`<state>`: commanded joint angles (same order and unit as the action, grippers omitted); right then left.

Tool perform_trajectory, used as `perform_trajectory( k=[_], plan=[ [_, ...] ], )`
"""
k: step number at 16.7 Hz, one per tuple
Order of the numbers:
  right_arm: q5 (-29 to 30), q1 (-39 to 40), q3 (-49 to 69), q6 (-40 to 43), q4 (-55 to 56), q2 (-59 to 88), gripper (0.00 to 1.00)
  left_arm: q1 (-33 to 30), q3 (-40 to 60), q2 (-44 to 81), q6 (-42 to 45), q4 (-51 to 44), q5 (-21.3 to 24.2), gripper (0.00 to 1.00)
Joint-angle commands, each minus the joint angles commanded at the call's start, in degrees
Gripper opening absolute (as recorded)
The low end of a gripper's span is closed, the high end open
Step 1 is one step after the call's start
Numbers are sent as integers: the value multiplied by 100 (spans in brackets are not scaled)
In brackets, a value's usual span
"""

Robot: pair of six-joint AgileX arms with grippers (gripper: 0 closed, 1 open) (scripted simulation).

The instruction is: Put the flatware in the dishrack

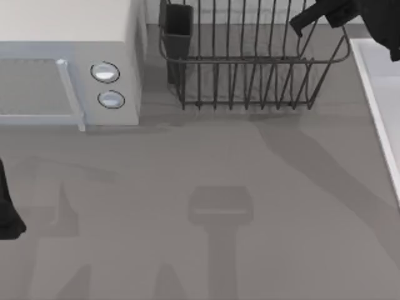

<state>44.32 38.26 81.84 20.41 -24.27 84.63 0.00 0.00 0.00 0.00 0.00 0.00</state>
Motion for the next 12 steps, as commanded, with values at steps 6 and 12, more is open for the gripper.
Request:
perform_trajectory(
  k=[6, 12],
  plan=[
    [1457, 1898, 48, -1999, 2065, -168, 0, 0, 0, 0, 0, 0, 0, 100],
    [1650, 2120, 52, -2222, 2292, -205, 0, 0, 0, 0, 0, 0, 0, 100]
  ],
)
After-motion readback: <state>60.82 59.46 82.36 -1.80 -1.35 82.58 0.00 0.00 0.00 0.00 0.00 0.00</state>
